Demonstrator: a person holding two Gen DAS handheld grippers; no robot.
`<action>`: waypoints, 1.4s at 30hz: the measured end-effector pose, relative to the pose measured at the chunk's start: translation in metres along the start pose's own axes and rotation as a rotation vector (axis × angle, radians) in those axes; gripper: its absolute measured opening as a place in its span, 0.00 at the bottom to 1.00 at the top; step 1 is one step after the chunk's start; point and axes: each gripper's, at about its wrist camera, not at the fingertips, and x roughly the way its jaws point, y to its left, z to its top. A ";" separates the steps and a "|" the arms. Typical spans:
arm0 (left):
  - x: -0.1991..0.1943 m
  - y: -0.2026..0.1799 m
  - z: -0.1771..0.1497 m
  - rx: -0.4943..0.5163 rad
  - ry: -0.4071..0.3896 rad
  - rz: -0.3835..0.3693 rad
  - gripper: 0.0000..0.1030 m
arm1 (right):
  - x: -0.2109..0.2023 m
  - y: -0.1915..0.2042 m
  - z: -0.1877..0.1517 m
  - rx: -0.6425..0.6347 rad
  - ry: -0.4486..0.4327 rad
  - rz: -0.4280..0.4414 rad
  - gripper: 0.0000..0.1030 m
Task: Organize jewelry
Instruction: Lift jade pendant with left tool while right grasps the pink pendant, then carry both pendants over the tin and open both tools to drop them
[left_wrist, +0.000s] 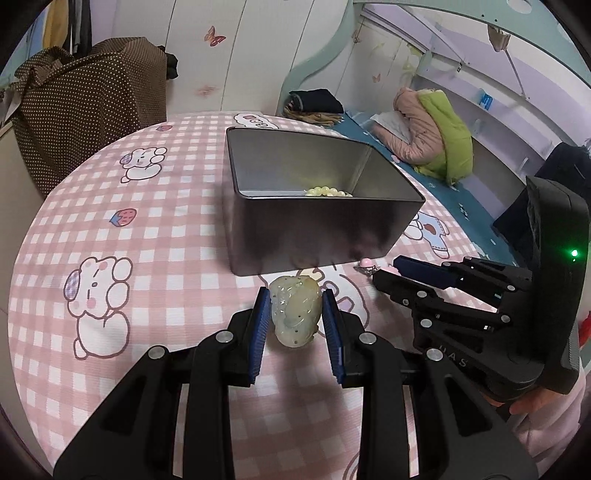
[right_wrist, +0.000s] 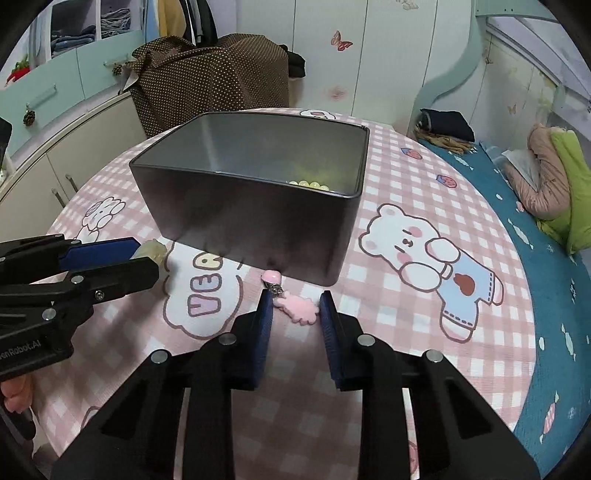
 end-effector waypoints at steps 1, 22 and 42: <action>-0.001 0.000 0.000 -0.001 -0.003 -0.001 0.28 | 0.000 0.000 0.000 0.002 0.000 -0.002 0.24; -0.016 -0.006 0.010 0.025 -0.051 0.000 0.28 | -0.032 -0.018 0.003 0.065 -0.069 -0.024 0.23; -0.043 -0.019 0.049 0.074 -0.177 0.007 0.28 | -0.057 -0.019 0.040 0.054 -0.204 -0.003 0.24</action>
